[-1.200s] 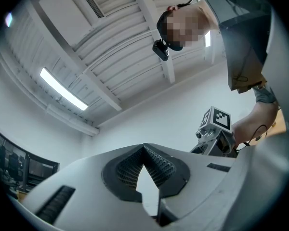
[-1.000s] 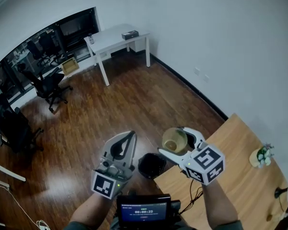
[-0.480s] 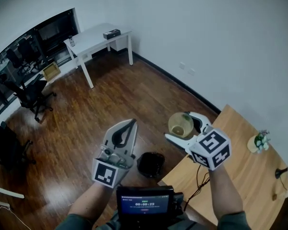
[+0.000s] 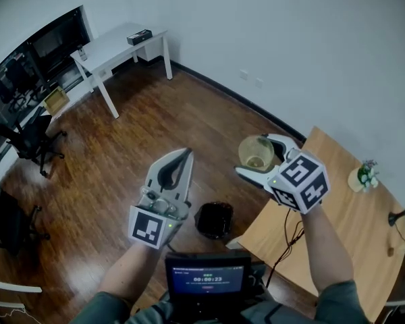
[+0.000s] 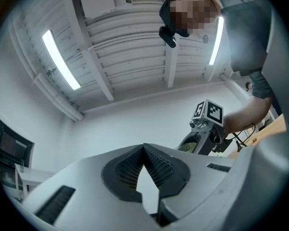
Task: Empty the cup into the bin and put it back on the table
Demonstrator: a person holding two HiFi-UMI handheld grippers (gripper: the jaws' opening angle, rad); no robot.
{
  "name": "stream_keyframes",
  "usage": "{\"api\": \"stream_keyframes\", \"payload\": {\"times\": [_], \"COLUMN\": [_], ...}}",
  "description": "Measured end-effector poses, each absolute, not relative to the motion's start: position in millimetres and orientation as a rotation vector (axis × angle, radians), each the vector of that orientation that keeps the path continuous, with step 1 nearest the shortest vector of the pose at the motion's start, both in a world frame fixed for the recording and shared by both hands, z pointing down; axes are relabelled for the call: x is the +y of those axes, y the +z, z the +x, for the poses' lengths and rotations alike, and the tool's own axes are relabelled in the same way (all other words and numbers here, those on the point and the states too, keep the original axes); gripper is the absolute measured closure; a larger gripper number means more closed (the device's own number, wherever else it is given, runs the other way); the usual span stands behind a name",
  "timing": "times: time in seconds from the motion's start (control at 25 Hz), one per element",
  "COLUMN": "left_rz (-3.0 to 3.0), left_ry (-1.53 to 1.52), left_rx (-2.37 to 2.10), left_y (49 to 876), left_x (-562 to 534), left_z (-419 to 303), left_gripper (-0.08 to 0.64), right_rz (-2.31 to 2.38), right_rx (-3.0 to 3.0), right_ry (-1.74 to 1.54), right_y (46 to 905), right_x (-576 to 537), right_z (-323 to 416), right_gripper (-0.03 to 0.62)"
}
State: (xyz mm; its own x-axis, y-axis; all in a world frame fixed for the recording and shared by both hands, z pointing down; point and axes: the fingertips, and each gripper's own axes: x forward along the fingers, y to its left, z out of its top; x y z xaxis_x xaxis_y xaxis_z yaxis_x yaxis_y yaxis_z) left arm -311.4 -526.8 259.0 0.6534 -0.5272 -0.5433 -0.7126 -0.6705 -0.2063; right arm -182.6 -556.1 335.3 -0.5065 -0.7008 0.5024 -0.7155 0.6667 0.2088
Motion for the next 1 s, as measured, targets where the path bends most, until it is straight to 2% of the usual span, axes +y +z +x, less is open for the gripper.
{"api": "stream_keyframes", "payload": {"times": [1.0], "left_rz": [-2.45], "left_ry": [0.675], "left_rx": [1.002], "left_y": [253], "left_x": [-541], "left_z": [-296], "left_gripper": [0.563], "right_rz": [1.025], "right_rx": [-1.93], "right_ry": [-0.378], "right_y": [316], "right_x": [-580], "right_z": [-161], "right_gripper": [0.193]}}
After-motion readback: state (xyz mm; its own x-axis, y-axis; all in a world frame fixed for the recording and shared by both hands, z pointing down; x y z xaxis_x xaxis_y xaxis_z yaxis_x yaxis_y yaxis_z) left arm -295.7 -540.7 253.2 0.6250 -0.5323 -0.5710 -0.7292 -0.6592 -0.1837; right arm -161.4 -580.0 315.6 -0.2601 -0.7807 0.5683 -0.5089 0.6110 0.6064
